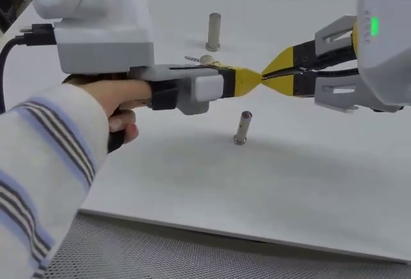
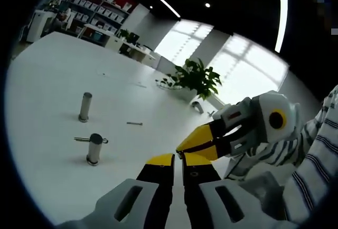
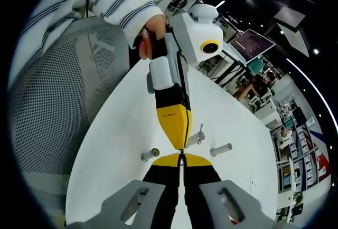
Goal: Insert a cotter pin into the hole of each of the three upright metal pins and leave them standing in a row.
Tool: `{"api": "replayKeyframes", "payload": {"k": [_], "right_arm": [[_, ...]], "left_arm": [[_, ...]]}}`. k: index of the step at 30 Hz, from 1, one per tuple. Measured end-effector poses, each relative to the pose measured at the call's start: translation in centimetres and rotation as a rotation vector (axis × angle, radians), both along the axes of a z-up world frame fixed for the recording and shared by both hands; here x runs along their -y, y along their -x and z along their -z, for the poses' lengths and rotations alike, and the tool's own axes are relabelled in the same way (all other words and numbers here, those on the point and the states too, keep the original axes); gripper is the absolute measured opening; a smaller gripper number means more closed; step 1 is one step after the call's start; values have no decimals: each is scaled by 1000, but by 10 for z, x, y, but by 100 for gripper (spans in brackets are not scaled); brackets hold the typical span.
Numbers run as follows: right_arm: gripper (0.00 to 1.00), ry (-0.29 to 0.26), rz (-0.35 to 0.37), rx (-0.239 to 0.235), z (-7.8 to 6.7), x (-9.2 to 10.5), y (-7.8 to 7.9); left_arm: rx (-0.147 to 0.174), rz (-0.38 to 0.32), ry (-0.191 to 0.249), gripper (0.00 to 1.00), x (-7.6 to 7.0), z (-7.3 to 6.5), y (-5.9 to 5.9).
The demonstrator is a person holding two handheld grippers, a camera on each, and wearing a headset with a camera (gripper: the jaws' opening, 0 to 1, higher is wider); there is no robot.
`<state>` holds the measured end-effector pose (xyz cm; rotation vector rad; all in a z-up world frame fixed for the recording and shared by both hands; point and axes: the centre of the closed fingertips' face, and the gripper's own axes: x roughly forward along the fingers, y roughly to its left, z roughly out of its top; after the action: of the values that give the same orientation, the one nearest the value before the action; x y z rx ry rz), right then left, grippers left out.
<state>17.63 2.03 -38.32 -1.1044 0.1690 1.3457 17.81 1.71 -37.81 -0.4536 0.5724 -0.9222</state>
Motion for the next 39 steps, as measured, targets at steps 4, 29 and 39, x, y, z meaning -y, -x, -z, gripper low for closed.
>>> {"api": "replayKeyframes", "payload": {"k": [4, 29, 39], "right_arm": [[0, 6, -4, 3, -1, -2, 2], [7, -4, 41, -142, 13, 2, 10], [9, -43, 100, -253, 22, 9, 11]], "left_arm": [[-9, -2, 4, 0, 1, 1, 1], [-24, 16, 0, 0, 11, -3, 14], [31, 55, -39, 0, 6, -2, 19]]}}
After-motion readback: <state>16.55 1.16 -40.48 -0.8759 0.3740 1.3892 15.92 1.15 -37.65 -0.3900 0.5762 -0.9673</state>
